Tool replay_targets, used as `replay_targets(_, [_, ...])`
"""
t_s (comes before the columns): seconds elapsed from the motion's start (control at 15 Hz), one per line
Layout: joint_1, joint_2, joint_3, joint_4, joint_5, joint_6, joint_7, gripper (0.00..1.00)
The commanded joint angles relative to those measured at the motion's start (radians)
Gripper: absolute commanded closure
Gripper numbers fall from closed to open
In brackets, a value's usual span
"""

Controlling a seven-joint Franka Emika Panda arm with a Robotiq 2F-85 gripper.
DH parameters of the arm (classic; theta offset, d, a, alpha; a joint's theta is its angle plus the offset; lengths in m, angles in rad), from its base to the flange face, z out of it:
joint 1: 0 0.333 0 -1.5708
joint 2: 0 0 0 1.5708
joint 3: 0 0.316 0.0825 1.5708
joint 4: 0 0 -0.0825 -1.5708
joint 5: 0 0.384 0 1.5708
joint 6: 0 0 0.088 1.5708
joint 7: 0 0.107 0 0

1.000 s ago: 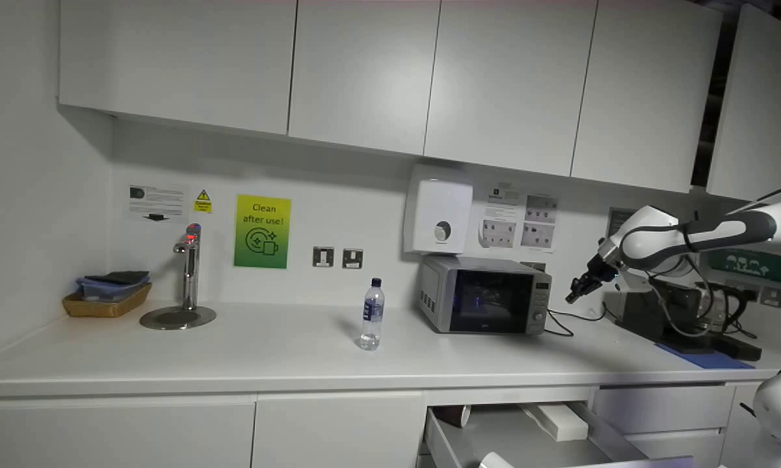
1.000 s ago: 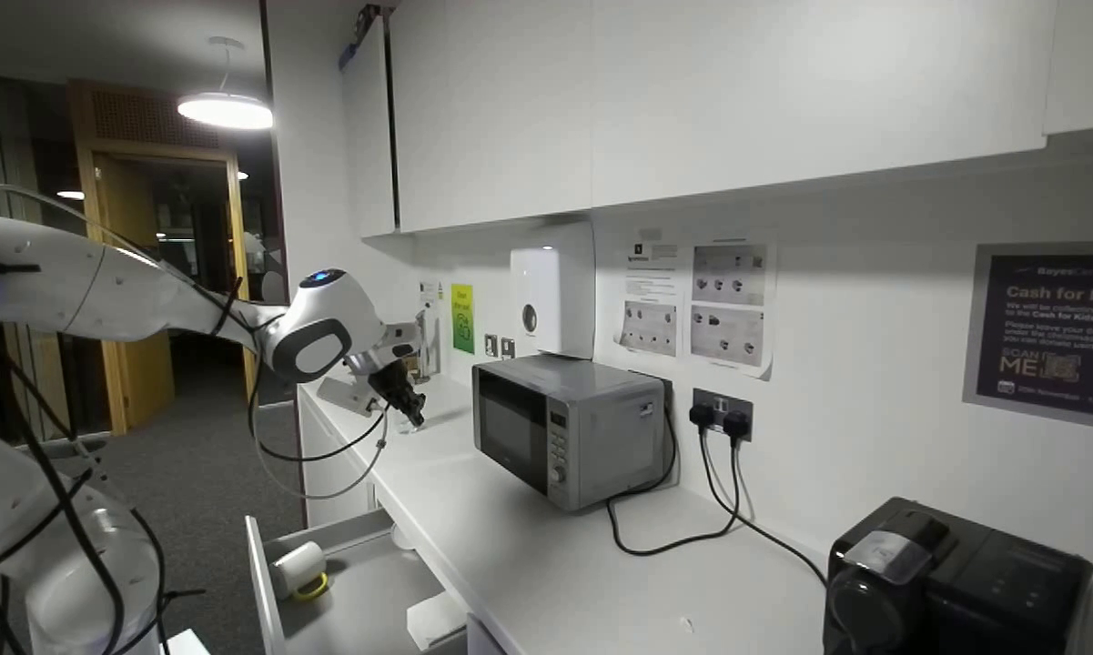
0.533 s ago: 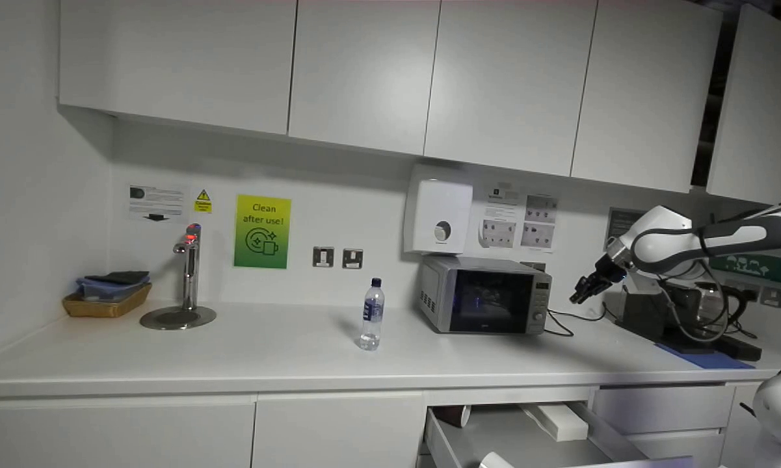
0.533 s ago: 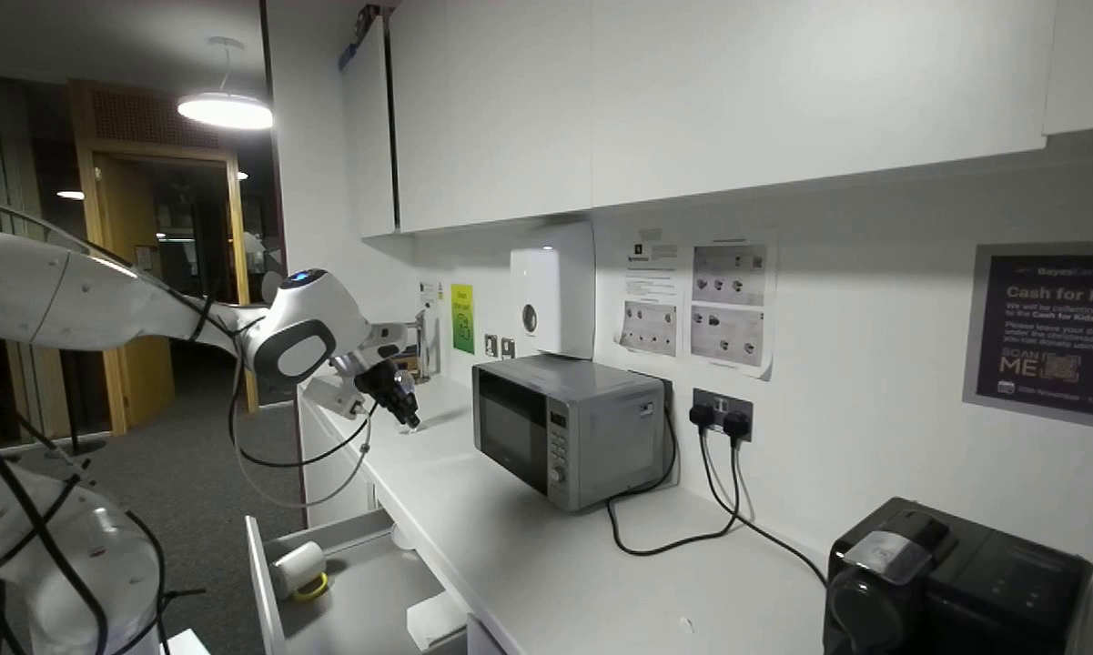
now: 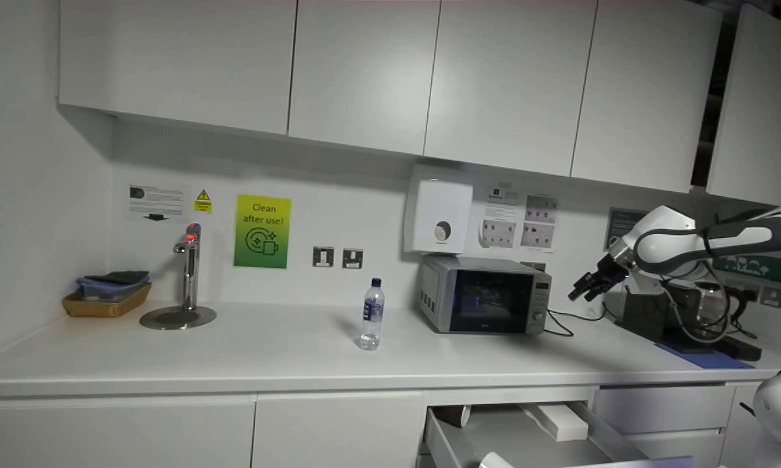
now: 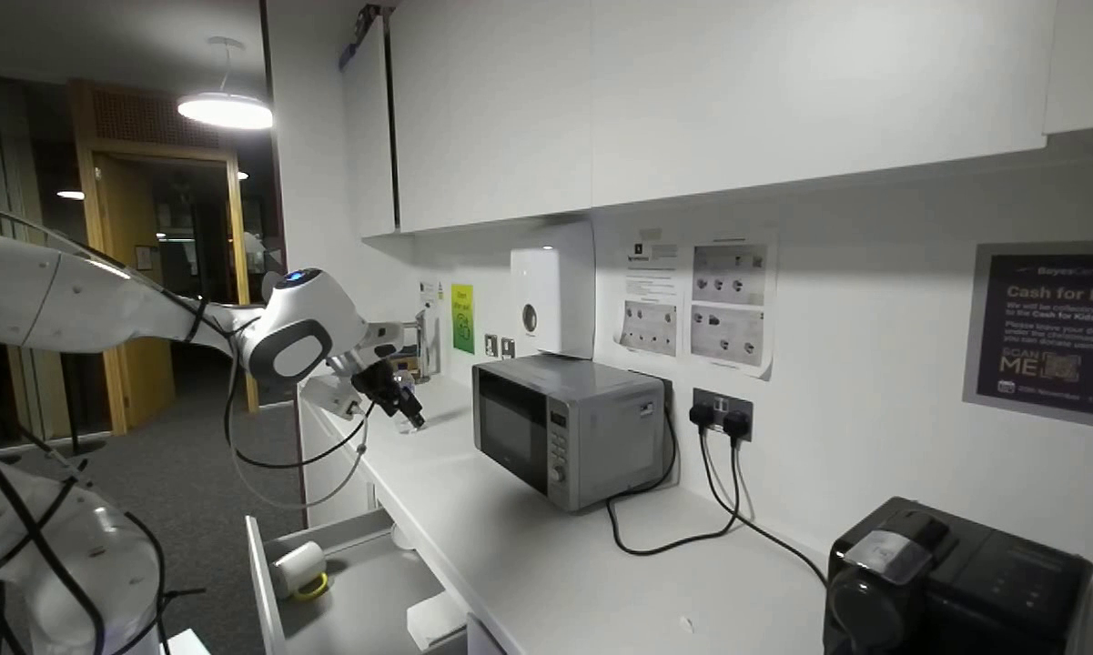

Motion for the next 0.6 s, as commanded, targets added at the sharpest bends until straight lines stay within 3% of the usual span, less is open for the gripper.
replay_targets(0.0, [-0.001,-0.029,-0.007,-0.01,-0.033,-0.013,0.022,0.0])
replay_targets(0.53, [0.005,-0.013,-0.01,-0.001,-0.032,-0.014,0.02,0.0])
